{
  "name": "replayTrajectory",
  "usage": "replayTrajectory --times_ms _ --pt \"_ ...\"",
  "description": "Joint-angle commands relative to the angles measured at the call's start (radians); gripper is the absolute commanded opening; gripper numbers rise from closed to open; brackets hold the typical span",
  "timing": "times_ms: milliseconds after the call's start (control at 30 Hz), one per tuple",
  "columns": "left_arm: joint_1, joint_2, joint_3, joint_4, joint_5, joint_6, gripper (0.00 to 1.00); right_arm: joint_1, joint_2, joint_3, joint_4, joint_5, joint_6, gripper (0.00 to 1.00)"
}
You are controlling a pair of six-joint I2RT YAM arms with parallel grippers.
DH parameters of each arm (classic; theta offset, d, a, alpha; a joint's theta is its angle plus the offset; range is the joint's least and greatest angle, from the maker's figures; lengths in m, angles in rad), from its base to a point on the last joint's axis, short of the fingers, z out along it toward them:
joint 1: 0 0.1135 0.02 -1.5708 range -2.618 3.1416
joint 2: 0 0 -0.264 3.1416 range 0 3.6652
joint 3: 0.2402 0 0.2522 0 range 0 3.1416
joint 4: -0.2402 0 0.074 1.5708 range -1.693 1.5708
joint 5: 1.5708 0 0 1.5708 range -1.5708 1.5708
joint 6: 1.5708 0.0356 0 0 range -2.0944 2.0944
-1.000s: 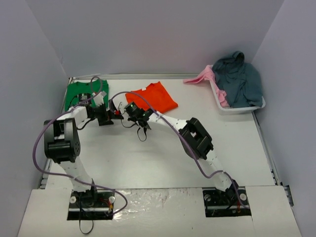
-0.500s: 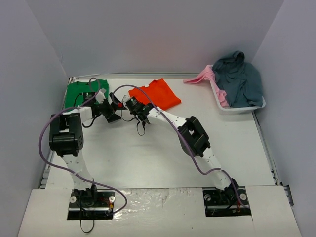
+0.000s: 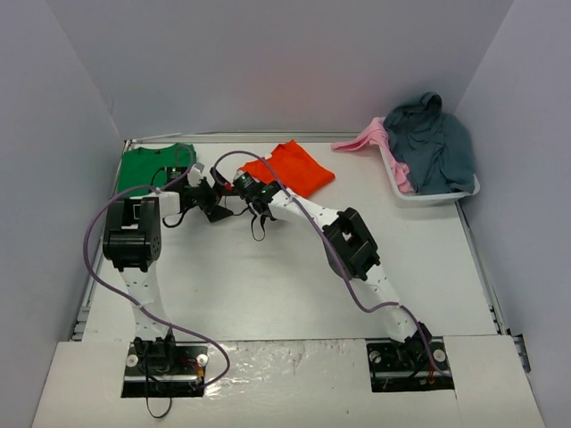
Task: Fold and stack the t-shirts
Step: Fold the long partially folded tshirt into a neat square
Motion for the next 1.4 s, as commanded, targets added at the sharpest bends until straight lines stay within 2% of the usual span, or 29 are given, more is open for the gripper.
replayTrajectory --times_ms 0,200,400,767,1033,1233,1367 --pt "-0.159 0.069 0.053 0.117 -0.169 -0.131 0.94 0.185 -0.068 0.102 0.151 -0.254 -0.071 0.00" --pt "-0.178 0.125 0.051 0.267 -0.114 -0.223 0.94 0.179 -0.108 0.081 0.138 -0.401 -0.045 0.00" --pt "-0.169 0.123 0.037 0.269 -0.102 -0.193 0.94 0.161 -0.134 0.041 0.165 -0.453 -0.048 0.00" --pt "-0.169 0.089 0.054 0.258 -0.099 -0.157 0.94 0.145 -0.110 0.076 0.180 -0.515 -0.054 0.00" --pt "-0.159 0.068 0.039 0.275 -0.100 -0.148 0.94 0.148 -0.105 0.062 0.240 -0.630 -0.114 0.00" --pt "-0.106 0.065 0.045 0.249 -0.076 -0.125 0.95 0.150 -0.108 0.054 0.290 -0.653 -0.178 0.00" --pt "-0.052 0.060 0.044 0.227 -0.054 -0.094 0.94 0.155 -0.096 0.073 0.335 -0.615 -0.204 0.00"
